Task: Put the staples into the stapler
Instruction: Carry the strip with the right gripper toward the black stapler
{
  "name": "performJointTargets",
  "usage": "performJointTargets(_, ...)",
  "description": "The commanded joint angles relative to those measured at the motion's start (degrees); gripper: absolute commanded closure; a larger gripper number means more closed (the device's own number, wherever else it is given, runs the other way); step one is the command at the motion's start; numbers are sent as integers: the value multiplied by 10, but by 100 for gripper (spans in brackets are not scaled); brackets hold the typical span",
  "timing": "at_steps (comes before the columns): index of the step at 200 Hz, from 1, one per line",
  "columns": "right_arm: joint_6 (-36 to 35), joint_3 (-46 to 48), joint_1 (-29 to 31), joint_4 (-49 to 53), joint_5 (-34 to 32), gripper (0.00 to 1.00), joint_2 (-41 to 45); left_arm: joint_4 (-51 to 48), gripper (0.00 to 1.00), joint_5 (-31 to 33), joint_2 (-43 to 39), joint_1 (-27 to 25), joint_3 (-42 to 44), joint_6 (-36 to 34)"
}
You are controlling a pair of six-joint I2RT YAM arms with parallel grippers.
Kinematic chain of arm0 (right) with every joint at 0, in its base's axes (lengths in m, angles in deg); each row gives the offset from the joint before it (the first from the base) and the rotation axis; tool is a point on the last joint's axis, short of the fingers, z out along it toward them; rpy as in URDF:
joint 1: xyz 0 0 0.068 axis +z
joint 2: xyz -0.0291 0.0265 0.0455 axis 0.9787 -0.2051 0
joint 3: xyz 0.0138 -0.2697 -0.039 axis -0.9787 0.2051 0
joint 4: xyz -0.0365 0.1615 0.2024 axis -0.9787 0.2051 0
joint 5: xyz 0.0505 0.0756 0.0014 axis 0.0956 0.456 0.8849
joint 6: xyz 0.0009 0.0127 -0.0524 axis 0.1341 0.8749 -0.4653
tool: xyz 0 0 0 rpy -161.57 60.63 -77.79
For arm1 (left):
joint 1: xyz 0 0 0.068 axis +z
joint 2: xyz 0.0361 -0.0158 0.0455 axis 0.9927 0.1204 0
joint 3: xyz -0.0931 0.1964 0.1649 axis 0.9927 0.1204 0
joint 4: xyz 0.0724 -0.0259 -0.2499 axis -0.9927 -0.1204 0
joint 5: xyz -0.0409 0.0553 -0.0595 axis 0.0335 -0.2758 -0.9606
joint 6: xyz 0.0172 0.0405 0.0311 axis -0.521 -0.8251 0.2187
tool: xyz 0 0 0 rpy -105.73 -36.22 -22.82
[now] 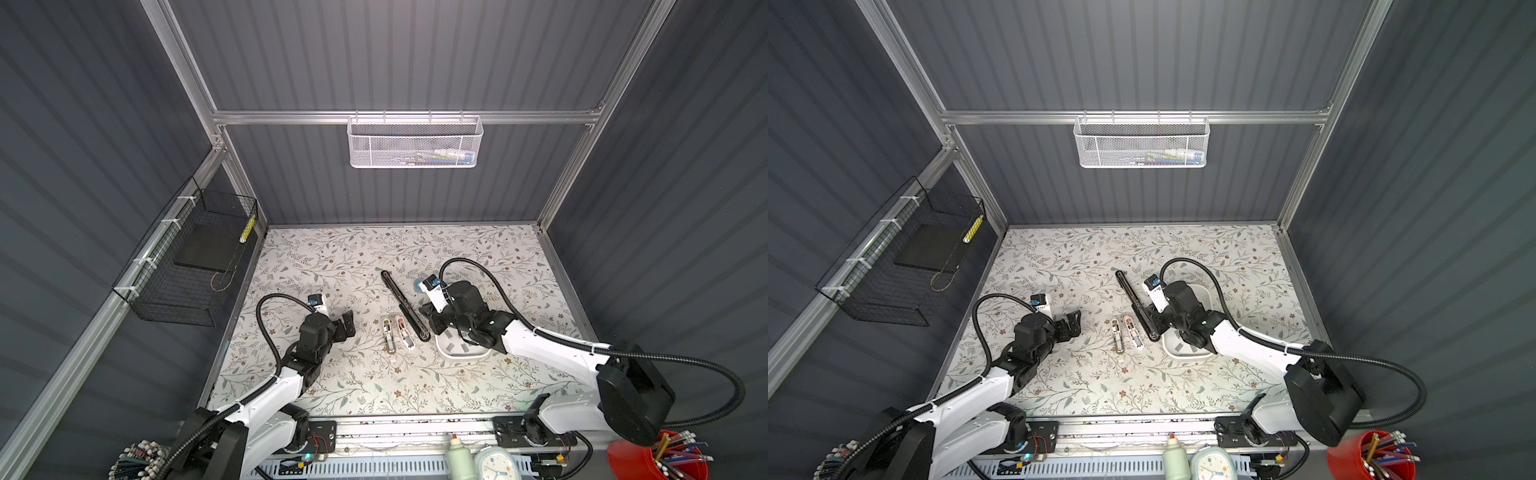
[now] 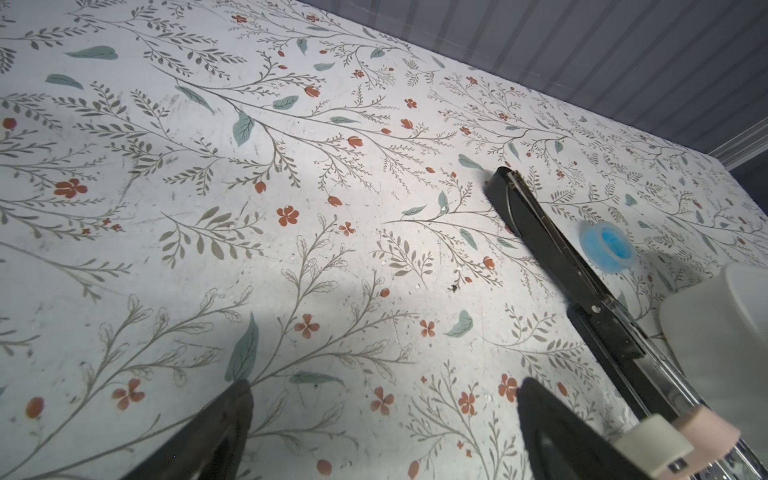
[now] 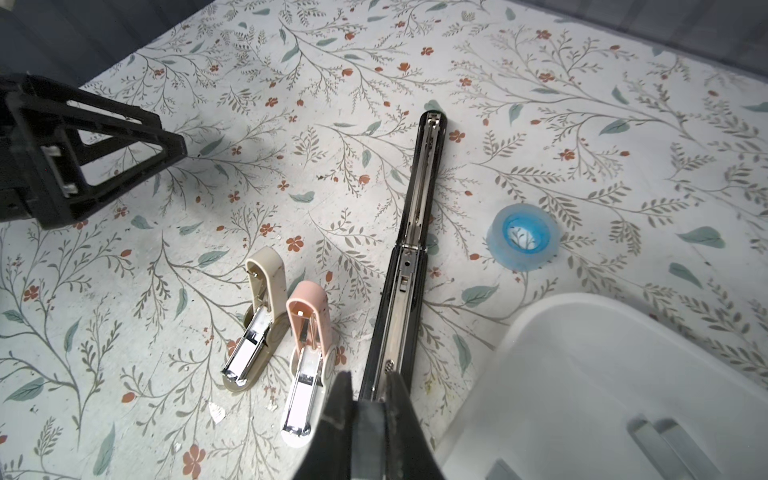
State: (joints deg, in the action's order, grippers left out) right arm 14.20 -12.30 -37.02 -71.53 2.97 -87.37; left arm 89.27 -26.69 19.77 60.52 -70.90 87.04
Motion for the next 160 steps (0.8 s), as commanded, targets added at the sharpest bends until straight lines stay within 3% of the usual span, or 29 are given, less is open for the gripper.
performJointTargets(1, -6, -26, 1, 19, 14, 93, -16, 47, 0, -2, -15, -3, 16, -12)
performJointTargets(51, 7, -51, 9, 27, -14, 94, -68, 56, 0, -34, 10, -2, 6, -22)
performJointTargets(80, 12, -78, 24, 54, -49, 93, -95, 65, 0, -17, -1, -2, 14, -20)
performJointTargets(160, 30, -100, 25, 50, -65, 93, -143, 61, 0, -24, 12, -2, 6, -25)
